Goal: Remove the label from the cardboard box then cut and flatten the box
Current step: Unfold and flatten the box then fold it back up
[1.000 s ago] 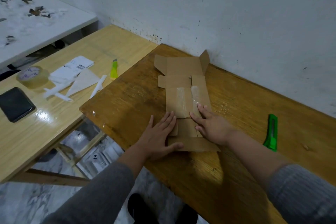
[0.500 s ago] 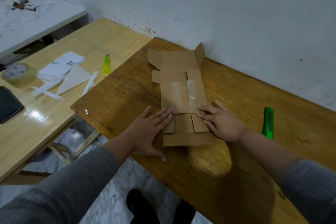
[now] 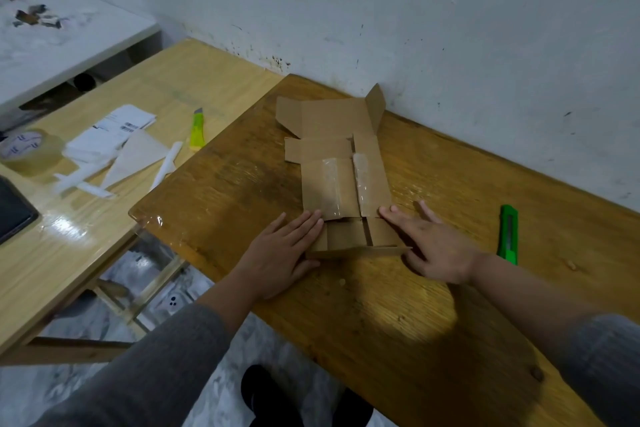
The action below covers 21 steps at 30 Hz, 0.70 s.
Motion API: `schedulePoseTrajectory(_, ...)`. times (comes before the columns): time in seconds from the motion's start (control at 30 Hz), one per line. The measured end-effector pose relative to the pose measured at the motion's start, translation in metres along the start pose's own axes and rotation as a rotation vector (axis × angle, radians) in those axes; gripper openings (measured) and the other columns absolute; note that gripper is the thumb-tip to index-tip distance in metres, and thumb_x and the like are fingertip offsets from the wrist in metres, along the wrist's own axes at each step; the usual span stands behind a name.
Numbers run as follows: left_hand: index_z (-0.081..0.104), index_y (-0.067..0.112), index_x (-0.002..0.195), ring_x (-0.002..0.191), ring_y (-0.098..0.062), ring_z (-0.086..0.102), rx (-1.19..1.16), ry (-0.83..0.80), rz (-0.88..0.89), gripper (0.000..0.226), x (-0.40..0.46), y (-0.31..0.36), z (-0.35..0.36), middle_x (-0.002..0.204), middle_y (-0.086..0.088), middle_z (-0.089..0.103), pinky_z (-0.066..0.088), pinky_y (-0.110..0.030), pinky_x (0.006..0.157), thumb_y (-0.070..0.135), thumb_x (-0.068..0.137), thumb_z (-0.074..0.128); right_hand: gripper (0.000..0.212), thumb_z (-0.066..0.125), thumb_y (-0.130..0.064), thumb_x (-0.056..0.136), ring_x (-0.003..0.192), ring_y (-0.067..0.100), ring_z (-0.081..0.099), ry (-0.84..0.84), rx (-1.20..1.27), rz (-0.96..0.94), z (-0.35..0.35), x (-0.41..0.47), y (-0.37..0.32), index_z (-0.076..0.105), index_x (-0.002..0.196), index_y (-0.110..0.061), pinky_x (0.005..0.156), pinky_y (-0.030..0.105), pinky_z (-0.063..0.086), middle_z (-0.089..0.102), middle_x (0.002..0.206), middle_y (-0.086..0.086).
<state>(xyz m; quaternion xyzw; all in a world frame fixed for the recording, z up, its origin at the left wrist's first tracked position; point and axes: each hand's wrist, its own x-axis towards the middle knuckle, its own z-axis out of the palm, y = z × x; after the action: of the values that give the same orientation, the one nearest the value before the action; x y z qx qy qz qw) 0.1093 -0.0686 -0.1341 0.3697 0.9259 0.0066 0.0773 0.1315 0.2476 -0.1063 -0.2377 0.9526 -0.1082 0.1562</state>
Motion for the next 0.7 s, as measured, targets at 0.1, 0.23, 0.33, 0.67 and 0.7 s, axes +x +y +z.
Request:
schedulePoseTrajectory(0.1, -0.008, 0.022, 0.151, 0.147, -0.011, -0.007, 0.004, -0.009, 0.031, 0.076, 0.001, -0.004, -0.001, 0.159, 0.004, -0.01, -0.004, -0.035, 0.118, 0.065, 0.09, 0.0, 0.071, 0.044, -0.04, 0.091, 0.146, 0.007, -0.002, 0.02, -0.025, -0.055, 0.005, -0.001, -0.001, 0.008, 0.15, -0.027, 0.116, 0.038, -0.019, 0.0, 0.158, -0.007)
schedulePoseTrajectory(0.23, -0.002, 0.021, 0.153, 0.147, -0.013, 0.0, 0.06, -0.009, 0.087, 0.072, 0.002, -0.013, -0.004, 0.161, 0.003, -0.003, -0.002, -0.037, 0.116, 0.061, 0.097, 0.019, 0.07, 0.034, -0.061, 0.087, 0.146, 0.008, -0.004, 0.048, -0.109, -0.091, 0.009, 0.001, 0.003, 0.024, 0.147, -0.028, 0.117, 0.04, -0.01, -0.001, 0.158, -0.008)
schedulePoseTrajectory(0.33, 0.012, 0.019, 0.153, 0.145, -0.015, 0.016, 0.079, 0.011, 0.095, 0.07, 0.004, -0.017, -0.004, 0.16, 0.0, 0.012, 0.011, -0.038, 0.115, 0.06, 0.097, 0.021, 0.064, 0.029, -0.062, 0.089, 0.145, 0.007, 0.006, 0.12, -0.104, -0.091, 0.009, 0.002, 0.003, 0.035, 0.143, -0.028, 0.117, 0.033, -0.006, 0.014, 0.157, -0.007)
schedulePoseTrajectory(0.67, -0.01, 0.034, 0.148, 0.144, -0.013, 0.022, -0.22, -0.044, -0.022, 0.074, 0.004, -0.009, -0.016, 0.158, 0.005, 0.011, 0.028, -0.032, 0.114, 0.067, 0.085, 0.011, 0.071, 0.025, -0.061, 0.086, 0.14, 0.009, 0.025, 0.232, 0.172, 0.07, 0.016, -0.003, -0.011, 0.032, 0.144, -0.02, 0.115, 0.02, 0.011, 0.035, 0.149, -0.005)
schedulePoseTrajectory(0.7, -0.015, 0.035, 0.146, 0.142, -0.014, 0.028, -0.263, -0.048, -0.056, 0.072, 0.005, -0.006, -0.019, 0.158, 0.003, 0.017, 0.029, -0.031, 0.113, 0.063, 0.088, 0.017, 0.071, 0.026, -0.061, 0.086, 0.137, 0.01, 0.033, 0.242, 0.229, 0.108, 0.015, -0.003, -0.015, 0.031, 0.143, -0.019, 0.112, 0.02, 0.02, 0.039, 0.147, -0.006)
